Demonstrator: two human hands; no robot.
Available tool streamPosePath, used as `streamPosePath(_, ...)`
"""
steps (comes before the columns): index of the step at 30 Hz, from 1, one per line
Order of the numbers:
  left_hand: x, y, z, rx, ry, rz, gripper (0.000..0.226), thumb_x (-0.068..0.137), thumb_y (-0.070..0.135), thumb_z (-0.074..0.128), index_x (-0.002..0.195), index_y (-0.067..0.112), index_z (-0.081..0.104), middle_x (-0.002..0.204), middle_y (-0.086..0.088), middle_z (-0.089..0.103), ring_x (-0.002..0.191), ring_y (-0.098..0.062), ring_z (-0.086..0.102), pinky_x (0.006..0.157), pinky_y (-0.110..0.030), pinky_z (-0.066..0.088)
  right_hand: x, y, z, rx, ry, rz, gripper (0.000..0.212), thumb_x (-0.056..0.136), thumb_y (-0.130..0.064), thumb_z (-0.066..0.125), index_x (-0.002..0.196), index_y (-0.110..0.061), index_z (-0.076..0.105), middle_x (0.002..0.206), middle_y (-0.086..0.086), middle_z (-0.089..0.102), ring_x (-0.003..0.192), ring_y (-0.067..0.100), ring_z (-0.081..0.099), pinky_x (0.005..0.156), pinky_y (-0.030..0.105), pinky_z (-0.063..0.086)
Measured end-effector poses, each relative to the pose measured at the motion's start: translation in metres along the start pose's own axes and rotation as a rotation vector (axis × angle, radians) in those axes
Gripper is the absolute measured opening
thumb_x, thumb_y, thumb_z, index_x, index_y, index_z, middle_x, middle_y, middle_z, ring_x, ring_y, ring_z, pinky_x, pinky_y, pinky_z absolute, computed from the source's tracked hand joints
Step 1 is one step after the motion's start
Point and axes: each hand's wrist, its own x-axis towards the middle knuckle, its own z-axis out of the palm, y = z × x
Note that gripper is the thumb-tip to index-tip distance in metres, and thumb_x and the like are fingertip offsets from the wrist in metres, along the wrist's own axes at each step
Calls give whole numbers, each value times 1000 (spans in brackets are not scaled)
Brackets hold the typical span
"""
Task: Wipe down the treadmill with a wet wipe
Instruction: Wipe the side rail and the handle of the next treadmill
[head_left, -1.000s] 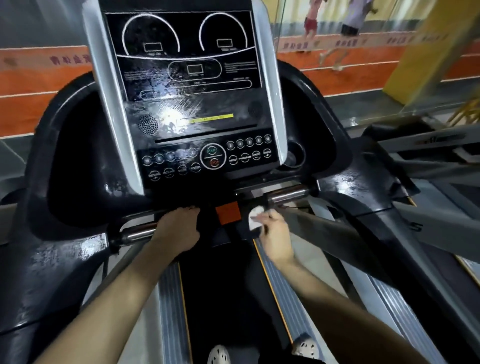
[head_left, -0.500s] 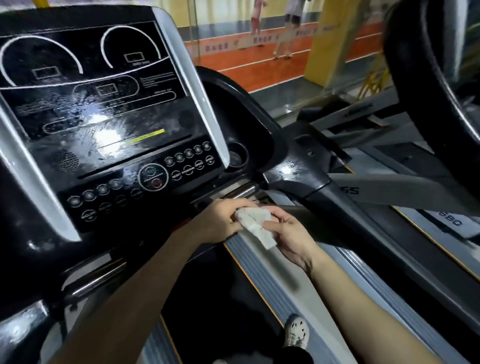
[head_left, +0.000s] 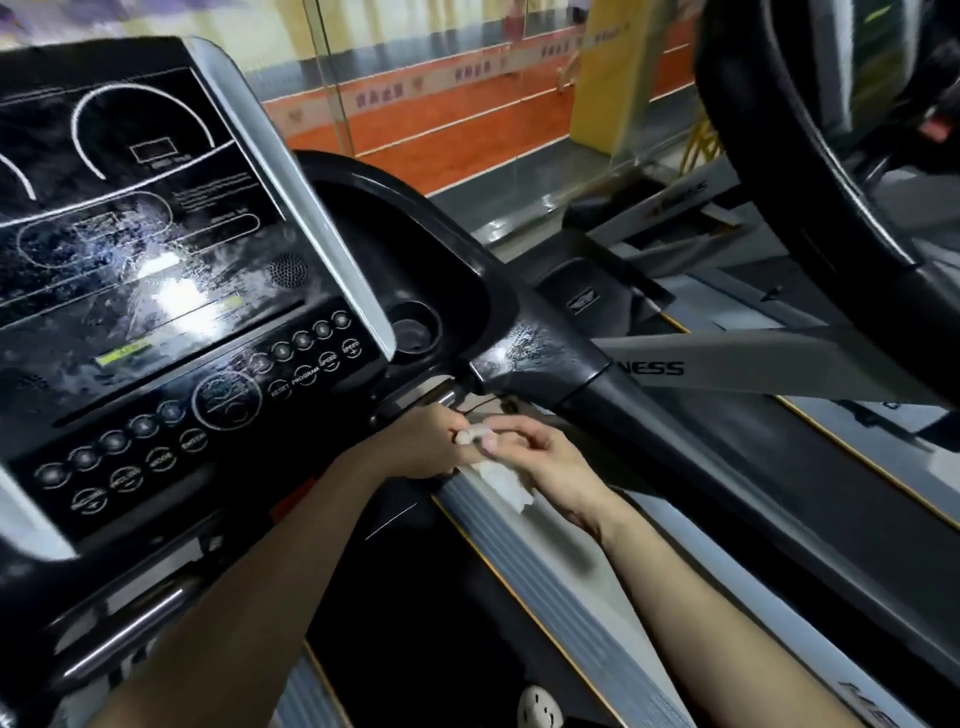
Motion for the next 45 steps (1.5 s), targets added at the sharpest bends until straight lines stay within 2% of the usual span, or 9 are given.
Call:
streamPosePath(4, 21, 4, 1, -40, 7, 47, 30, 80, 52, 82, 103, 34, 76, 85, 15, 74, 86, -3, 69, 83, -25, 53, 22, 27, -28, -162, 127, -35, 43, 78, -39, 95, 115, -23, 78, 80, -16, 67, 72, 6, 60, 78, 33, 51)
streamPosePath(9, 59, 1, 12, 209, 363, 121, 36, 93, 30, 73, 128, 27, 66, 120, 5, 62, 113, -14, 60, 103, -38, 50, 24, 17, -110, -564, 971, -212, 27, 95, -30, 75, 121, -20, 75, 110, -1, 72, 99, 21, 69, 91, 38, 55)
streamPosePath(12, 85, 2, 11, 415, 421, 180, 57, 91, 33, 73, 144, 23, 57, 140, -1, 52, 130, -25, 53, 110, -45, 47, 23, 17, -141, -600, 1210, -190, 26, 96, -17, 70, 121, -20, 74, 114, 4, 58, 97, 28, 64, 89, 39, 52)
streamPosePath(17, 124, 1, 3, 534, 363, 140, 70, 95, 33, 73, 157, 28, 43, 154, -1, 49, 134, -30, 53, 107, -48, 51, 83, 29, -99, -527, 1250, -186, 26, 100, -18, 67, 123, -24, 78, 108, 4, 56, 92, 29, 65, 93, 37, 53)
streamPosePath(24, 145, -2, -24, 599, 395, 292, 47, 77, 34, 88, 112, 24, 58, 103, -2, 59, 92, -33, 67, 67, -37, 43, 159, -25, -10, -679, 891, -356, 35, 96, -14, 59, 128, -20, 73, 107, 4, 52, 100, 29, 59, 92, 39, 52)
streamPosePath(30, 149, -8, -26, 464, 391, 283, 58, 68, 37, 97, 117, 26, 67, 111, 2, 63, 96, -31, 68, 82, -42, 55, 83, 27, -62, -404, 1584, 64, 36, 95, -27, 56, 122, -22, 79, 101, 7, 54, 82, 31, 62, 83, 46, 56)
streamPosePath(37, 142, -17, -21, 551, 451, 304, 56, 78, 45, 90, 127, 30, 67, 119, 3, 64, 105, -28, 66, 83, -40, 54, 182, -49, -15, -634, 1058, -262, 27, 102, -21, 65, 126, -19, 77, 101, 1, 51, 88, 17, 56, 88, 31, 46)
streamPosePath(43, 134, -19, -13, 587, 479, 308, 56, 88, 47, 80, 139, 31, 63, 128, 4, 60, 116, -25, 61, 81, -40, 52, 38, 52, -98, -473, 1780, 179, 36, 96, -31, 55, 119, -14, 78, 105, 15, 56, 88, 42, 65, 83, 47, 54)
streamPosePath(45, 133, -21, -10, 579, 494, 321, 59, 89, 45, 80, 143, 29, 63, 131, 3, 60, 117, -26, 60, 80, -40, 52, 65, 49, -66, -376, 1847, 139, 27, 101, -27, 57, 113, -9, 74, 105, 18, 56, 88, 40, 63, 79, 48, 54)
